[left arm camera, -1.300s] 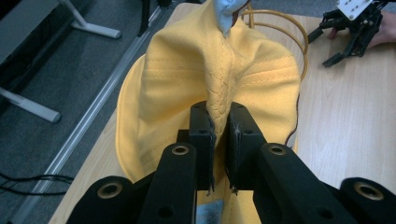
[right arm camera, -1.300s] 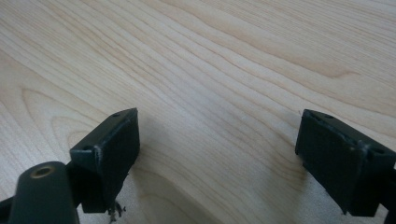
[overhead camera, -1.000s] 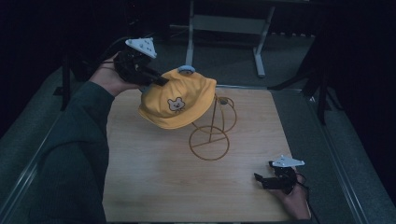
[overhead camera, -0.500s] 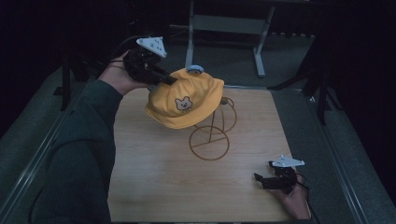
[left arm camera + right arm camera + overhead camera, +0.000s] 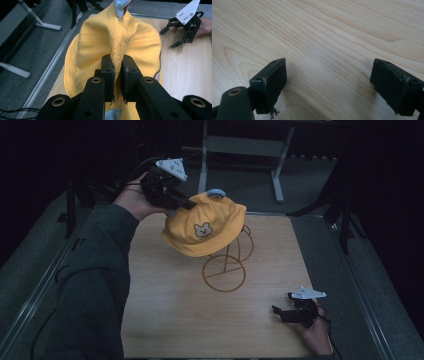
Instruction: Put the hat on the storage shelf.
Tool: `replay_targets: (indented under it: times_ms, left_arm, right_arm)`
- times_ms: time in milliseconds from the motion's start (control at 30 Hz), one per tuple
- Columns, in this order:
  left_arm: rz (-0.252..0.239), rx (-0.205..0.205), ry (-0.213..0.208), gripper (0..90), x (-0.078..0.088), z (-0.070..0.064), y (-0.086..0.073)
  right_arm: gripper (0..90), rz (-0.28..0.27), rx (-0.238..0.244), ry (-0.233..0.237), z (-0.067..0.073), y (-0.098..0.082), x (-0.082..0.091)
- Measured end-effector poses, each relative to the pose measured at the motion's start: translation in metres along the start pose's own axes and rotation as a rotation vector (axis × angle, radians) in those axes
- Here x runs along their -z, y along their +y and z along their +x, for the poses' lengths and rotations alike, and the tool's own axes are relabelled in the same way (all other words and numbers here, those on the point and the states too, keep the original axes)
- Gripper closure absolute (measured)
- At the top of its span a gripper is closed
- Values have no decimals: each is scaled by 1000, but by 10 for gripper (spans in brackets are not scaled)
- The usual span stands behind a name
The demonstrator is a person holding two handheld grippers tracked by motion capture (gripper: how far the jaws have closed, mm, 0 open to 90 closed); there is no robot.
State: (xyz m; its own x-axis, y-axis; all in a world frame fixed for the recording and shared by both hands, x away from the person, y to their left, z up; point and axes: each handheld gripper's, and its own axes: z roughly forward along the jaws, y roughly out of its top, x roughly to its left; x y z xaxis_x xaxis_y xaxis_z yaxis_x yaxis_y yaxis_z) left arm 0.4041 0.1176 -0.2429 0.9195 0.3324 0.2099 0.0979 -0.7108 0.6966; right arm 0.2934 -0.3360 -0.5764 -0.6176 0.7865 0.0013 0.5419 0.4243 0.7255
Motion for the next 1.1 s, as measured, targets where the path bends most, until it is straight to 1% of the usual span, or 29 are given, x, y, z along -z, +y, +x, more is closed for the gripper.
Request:
replay_targets:
  times_ms: [600, 867, 967, 1033, 1100]
  left_arm:
    - [-14, -14, -7, 811, -18, -4, 16]
    - [-18, -16, -22, 811, -29, -6, 22]
    - [-9, -20, -33, 811, -34, -7, 25]
    - [11, -26, -48, 810, -40, -7, 27]
    - [30, -32, -55, 809, -45, -7, 30]
  right_arm:
    - [137, 0, 0, 0, 0, 0, 0]
    - [137, -1, -2, -1, 0, 0, 0]
    - [137, -1, -2, 0, 0, 0, 0]
    - [137, -1, -2, 0, 0, 0, 0]
    - [137, -1, -2, 0, 0, 0, 0]
